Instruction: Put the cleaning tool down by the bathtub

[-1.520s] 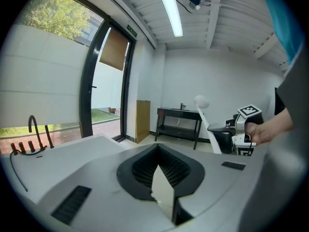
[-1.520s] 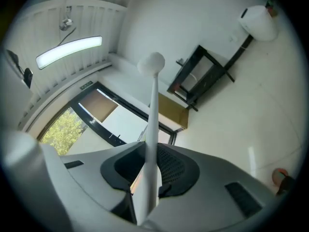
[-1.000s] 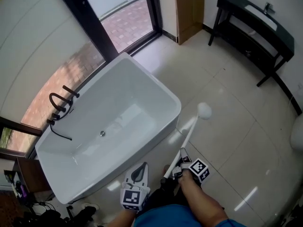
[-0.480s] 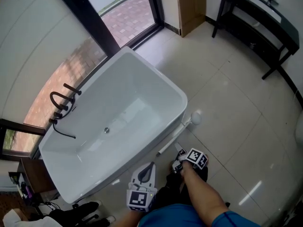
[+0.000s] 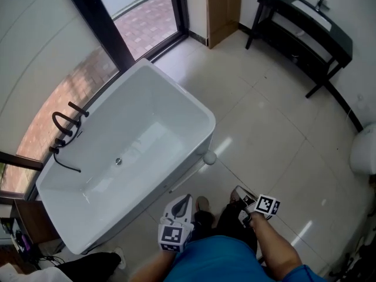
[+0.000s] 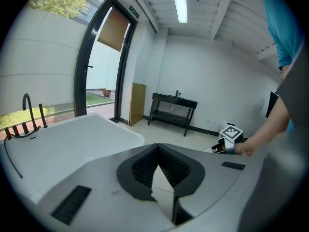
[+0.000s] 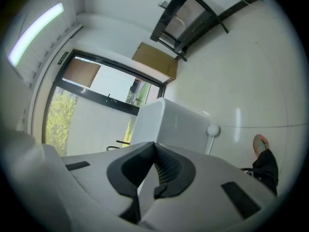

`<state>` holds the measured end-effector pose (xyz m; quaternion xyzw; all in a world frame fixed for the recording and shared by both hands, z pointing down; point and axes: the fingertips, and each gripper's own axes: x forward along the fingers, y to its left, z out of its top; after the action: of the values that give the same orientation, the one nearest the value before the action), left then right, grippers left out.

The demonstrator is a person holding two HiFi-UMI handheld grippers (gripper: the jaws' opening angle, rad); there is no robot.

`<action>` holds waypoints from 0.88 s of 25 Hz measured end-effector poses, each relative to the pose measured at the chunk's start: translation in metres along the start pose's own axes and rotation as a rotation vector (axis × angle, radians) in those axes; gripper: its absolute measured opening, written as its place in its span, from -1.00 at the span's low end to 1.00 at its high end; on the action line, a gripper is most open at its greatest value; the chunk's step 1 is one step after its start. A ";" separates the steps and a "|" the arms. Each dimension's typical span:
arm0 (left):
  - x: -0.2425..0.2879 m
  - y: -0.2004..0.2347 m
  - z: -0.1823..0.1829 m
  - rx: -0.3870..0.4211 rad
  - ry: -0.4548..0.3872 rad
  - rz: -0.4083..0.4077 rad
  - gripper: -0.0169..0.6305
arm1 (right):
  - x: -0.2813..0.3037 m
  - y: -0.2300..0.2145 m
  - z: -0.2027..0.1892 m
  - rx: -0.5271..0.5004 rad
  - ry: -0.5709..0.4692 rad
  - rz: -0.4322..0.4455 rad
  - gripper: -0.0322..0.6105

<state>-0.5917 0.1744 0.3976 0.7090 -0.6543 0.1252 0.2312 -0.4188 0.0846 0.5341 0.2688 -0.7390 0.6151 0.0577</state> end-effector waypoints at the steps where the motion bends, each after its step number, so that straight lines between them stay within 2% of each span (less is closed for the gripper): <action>1: 0.000 -0.001 0.006 0.003 -0.007 -0.014 -0.96 | -0.010 0.012 0.004 -0.030 -0.011 0.007 -0.95; 7: 0.005 -0.025 0.050 -0.007 -0.080 -0.109 -0.96 | -0.061 0.086 0.018 -0.206 -0.132 0.024 -0.95; 12: 0.020 -0.067 0.073 -0.019 -0.102 -0.218 -0.96 | -0.102 0.114 0.026 -0.372 -0.217 -0.015 -0.96; 17: 0.023 -0.109 0.099 -0.004 -0.122 -0.260 -0.96 | -0.146 0.127 0.071 -0.523 -0.342 -0.112 -0.96; 22: 0.024 -0.138 0.124 0.030 -0.153 -0.260 -0.96 | -0.180 0.165 0.113 -0.696 -0.436 -0.134 -0.95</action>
<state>-0.4681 0.0973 0.2798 0.7987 -0.5707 0.0498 0.1842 -0.3157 0.0532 0.2881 0.4047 -0.8786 0.2520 0.0269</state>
